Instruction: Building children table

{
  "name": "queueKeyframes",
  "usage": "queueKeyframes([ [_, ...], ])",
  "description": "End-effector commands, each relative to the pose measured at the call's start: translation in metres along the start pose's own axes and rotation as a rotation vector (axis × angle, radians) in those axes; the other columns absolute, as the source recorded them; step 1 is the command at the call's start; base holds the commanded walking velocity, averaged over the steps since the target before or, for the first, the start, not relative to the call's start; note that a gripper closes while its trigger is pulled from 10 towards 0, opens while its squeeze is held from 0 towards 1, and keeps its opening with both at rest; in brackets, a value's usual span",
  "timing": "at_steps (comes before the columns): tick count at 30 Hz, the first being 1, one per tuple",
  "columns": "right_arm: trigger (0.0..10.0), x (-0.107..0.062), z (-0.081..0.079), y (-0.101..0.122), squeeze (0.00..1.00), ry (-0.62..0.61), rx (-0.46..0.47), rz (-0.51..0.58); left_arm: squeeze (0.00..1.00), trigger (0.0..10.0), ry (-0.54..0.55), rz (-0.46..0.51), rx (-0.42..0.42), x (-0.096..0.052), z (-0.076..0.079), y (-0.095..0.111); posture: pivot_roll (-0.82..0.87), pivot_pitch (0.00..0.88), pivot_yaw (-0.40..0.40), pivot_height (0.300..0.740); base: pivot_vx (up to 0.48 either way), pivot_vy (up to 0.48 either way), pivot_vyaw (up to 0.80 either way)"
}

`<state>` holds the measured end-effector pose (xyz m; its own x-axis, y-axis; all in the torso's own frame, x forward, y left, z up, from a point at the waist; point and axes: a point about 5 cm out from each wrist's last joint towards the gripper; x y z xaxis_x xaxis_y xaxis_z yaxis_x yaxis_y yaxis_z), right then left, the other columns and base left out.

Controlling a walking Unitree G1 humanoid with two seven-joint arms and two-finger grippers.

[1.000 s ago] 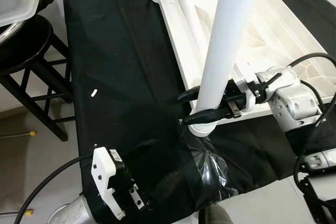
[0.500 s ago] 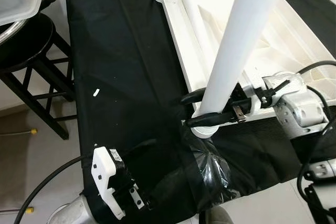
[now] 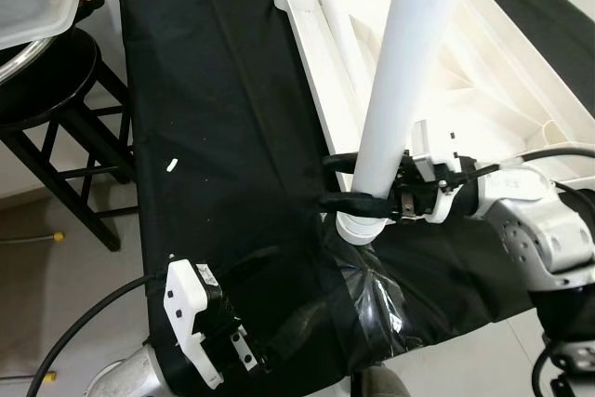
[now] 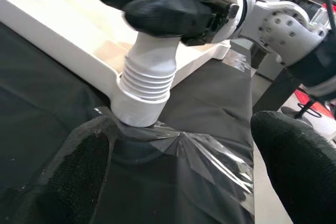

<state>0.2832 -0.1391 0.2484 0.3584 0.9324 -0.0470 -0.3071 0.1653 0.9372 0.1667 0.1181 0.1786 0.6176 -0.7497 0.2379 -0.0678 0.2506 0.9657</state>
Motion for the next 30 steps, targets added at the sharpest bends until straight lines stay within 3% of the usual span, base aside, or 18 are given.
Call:
queueKeyframes([
  [1,10.0,0.008,-0.017,-0.038,0.00,-0.253,0.168,-0.165,0.00,10.0,0.007,-0.022,-0.008,-0.002,-0.001,-0.006,0.01,0.331,0.003,0.740,0.000,0.000,0.00],
  [2,10.0,0.008,-0.017,-0.038,0.00,-0.253,0.168,-0.165,0.00,10.0,0.007,-0.022,-0.008,-0.002,-0.001,-0.006,0.01,0.331,0.003,0.740,0.000,0.000,0.00],
  [4,10.0,0.009,-0.019,-0.043,0.00,-0.415,0.218,-0.183,0.00,10.0,0.009,-0.019,-0.004,-0.002,-0.002,-0.006,0.01,0.331,0.003,0.740,0.000,0.000,0.00],
  [5,10.0,0.009,-0.019,-0.043,0.00,-0.415,0.218,-0.183,0.00,10.0,0.009,-0.019,-0.004,-0.002,-0.002,-0.006,0.01,0.331,0.003,0.740,0.000,0.000,0.00],
  [7,10.0,0.015,-0.040,-0.052,0.00,-0.671,0.231,-0.181,0.00,10.0,0.031,0.000,0.011,0.000,-0.010,-0.006,0.00,0.297,0.011,0.740,0.000,0.000,0.00],
  [9,10.0,0.017,-0.045,-0.054,0.00,-0.700,0.242,-0.173,0.00,10.0,0.035,0.004,0.020,0.001,-0.012,-0.006,0.00,0.284,0.008,0.740,0.000,0.000,0.00],
  [15,10.0,0.022,-0.052,-0.064,0.00,-0.710,0.270,-0.193,0.00,10.0,0.056,0.026,0.040,0.003,-0.020,-0.002,0.01,0.261,0.009,0.740,0.000,0.000,0.00],
  [16,10.0,0.030,-0.052,-0.063,0.00,-0.704,0.249,-0.189,0.00,10.0,0.097,0.064,0.075,0.004,-0.034,0.007,0.01,0.212,-0.002,0.740,0.000,0.000,0.00],
  [18,10.0,0.036,-0.049,-0.059,0.00,-0.690,0.221,-0.168,0.00,10.0,0.119,0.090,0.102,0.005,-0.043,0.016,0.02,0.203,-0.005,0.740,0.000,0.000,0.00],
  [23,10.0,0.040,-0.048,-0.055,0.00,-0.677,0.198,-0.145,0.00,10.0,0.134,0.110,0.125,0.005,-0.049,0.022,0.02,0.199,-0.005,0.740,0.000,0.000,0.00],
  [28,10.0,0.046,-0.039,-0.045,0.00,-0.606,0.108,-0.111,0.00,10.0,0.153,0.121,0.143,0.007,-0.056,0.022,0.02,0.160,-0.013,0.740,0.000,0.000,0.00],
  [30,10.0,0.049,-0.041,-0.039,0.00,-0.512,0.059,-0.067,0.00,10.0,0.163,0.131,0.144,0.007,-0.059,0.023,0.02,0.151,-0.015,0.740,0.000,0.000,0.00],
])
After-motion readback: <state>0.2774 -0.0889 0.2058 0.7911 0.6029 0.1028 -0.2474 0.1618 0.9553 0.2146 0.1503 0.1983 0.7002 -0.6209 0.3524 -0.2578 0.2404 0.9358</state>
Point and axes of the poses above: a point about 5 cm out from each wrist's last joint towards the gripper, its own x axis pointing out of the wrist towards the gripper, its own y axis along the axis of the wrist's last joint, z = x × y, and after that the axes turned 2 degrees about -x, right-handed
